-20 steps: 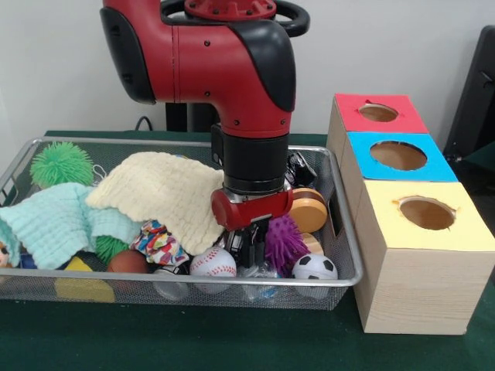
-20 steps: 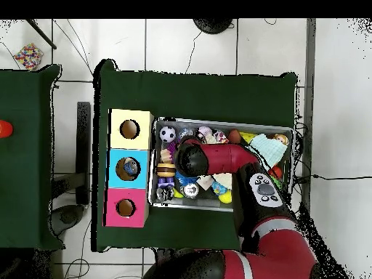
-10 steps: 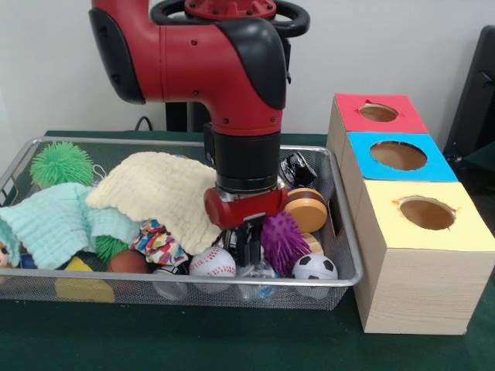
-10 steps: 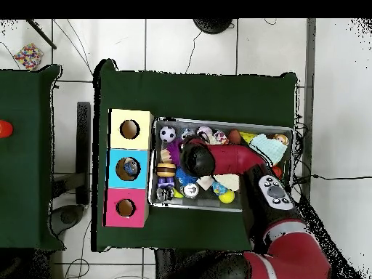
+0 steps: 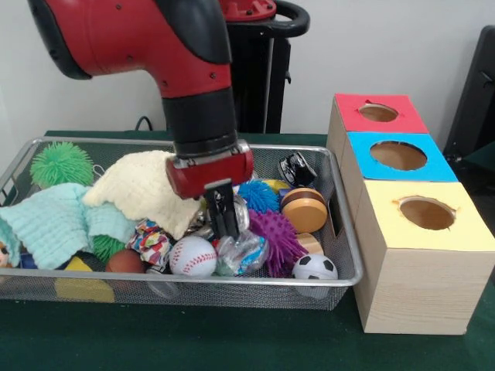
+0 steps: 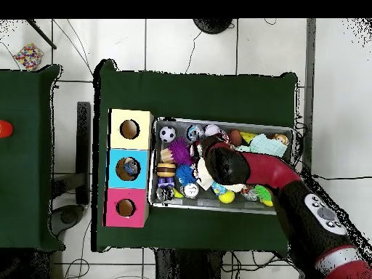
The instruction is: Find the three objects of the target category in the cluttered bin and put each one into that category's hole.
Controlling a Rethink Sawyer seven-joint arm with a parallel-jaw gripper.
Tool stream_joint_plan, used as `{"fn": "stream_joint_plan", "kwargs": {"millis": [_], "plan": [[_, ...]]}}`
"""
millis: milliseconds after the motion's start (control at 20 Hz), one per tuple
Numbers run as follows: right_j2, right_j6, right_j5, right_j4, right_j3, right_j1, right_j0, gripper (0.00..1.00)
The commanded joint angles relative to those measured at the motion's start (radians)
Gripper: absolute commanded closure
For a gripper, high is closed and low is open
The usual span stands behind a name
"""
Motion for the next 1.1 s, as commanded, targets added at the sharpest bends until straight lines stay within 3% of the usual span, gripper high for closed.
{"fn": "stream_joint_plan", "kwargs": {"millis": [50,250,500,700,950,1100], "plan": [[0.335,-0.089,0.072,0.015,0.158,0.013,-0.21,1.0],[0.441,-0.105,0.109,0.016,0.175,0.086,-0.295,1.0],[0.506,-0.087,0.153,0.027,0.192,0.131,-0.344,1.0],[0.58,-0.104,0.183,0.041,0.205,0.246,-0.405,1.0],[0.618,-0.125,0.244,0.051,0.212,0.316,-0.449,1.0],[0.602,-0.13,0.253,0.018,0.199,0.312,-0.443,1.0]]}}
